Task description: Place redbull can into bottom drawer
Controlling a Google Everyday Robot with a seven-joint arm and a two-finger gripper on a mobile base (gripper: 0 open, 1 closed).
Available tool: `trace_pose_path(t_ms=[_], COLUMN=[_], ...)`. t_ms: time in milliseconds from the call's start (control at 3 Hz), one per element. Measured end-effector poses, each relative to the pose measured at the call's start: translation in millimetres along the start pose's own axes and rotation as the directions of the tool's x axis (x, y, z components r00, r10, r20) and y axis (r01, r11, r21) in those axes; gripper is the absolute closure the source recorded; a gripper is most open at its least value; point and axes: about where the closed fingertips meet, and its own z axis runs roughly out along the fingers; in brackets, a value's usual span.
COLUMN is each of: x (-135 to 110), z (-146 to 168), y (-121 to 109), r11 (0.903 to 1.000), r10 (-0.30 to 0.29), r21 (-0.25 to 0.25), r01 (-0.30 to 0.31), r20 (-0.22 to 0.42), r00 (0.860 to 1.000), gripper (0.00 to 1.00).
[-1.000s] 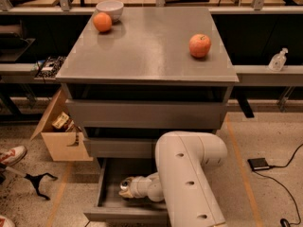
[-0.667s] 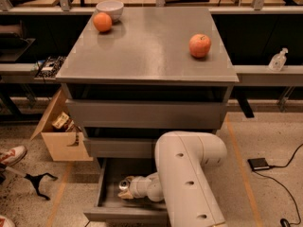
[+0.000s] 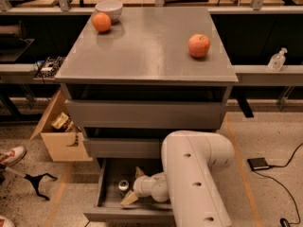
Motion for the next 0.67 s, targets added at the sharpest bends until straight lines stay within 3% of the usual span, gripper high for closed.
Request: trace_pose_path(t_ms=[333,667], x=[2.1,13.6], z=[-37.0,-79.0], y=[-22.5,-45.6], r11=[0.996,0.9811], r10=[0.027,0.057], r21=[0.084,0.18], r01=[-0.031,-0.071], r20=[0.048,0.083], r00=[0.998,0.995], gripper=[0.0,0.0])
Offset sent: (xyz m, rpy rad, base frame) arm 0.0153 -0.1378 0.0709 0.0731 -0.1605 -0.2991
